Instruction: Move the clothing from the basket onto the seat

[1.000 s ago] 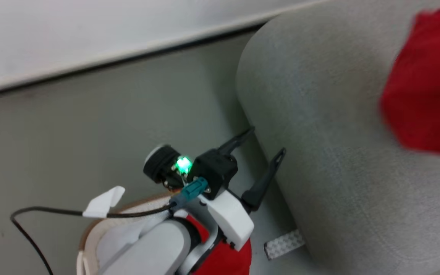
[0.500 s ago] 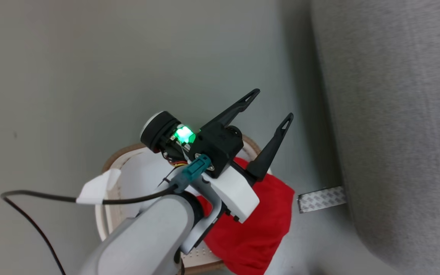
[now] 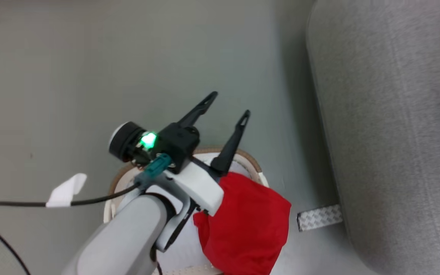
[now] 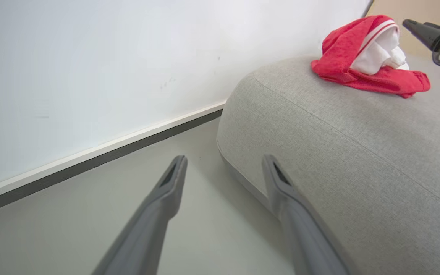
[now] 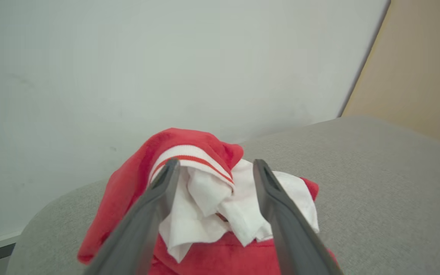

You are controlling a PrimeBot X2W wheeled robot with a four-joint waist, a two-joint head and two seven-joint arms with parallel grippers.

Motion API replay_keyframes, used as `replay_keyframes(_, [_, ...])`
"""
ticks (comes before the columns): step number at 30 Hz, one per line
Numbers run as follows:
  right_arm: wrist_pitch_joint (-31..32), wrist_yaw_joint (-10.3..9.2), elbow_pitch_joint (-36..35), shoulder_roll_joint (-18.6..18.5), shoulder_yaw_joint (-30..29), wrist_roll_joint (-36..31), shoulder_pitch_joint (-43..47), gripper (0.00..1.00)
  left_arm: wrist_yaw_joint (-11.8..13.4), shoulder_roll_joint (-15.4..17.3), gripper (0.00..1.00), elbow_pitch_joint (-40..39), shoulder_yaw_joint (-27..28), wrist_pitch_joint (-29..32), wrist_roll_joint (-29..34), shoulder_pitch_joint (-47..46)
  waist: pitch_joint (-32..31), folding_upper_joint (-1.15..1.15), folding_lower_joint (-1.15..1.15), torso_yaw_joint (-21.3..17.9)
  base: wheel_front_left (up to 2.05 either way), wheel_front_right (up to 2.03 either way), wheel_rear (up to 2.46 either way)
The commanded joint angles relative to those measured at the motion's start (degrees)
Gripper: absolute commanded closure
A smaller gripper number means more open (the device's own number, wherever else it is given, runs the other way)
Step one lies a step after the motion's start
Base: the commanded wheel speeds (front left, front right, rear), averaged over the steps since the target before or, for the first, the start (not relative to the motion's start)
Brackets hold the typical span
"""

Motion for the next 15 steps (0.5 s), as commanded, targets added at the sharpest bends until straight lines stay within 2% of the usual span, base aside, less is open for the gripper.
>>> replay_keyframes(1, [-0.29, -0.12, -2.09, 0.86, 1.16, 0.81, 2.43, 0.00, 0.52, 0.55, 0.00, 0.49, 0.65, -1.12, -0.68, 1.71, -4.21, 0.00, -0.01, -0.83, 0.00, 0.00, 0.00])
replay_keyframes(8, [-0.36, -0.12, -17.57, 4.06, 10.48, 5.25, 18.48, 0.00, 3.24, 0.61, 0.00, 4.58, 3.47, -8.09, -3.77, 9.12, -15.81, 0.00, -0.01, 1.42, 0.00, 0.00, 0.00])
replay_keyframes(15, [1.71, -0.12, -29.79, 5.62, 19.25, 6.68, 35.09, 0.00, 6.73, 0.49, 0.00, 6.93, 6.57, -14.38, -6.73, 17.68, -25.10, 0.00, -0.01, 6.88, 0.00, 0.00, 0.00])
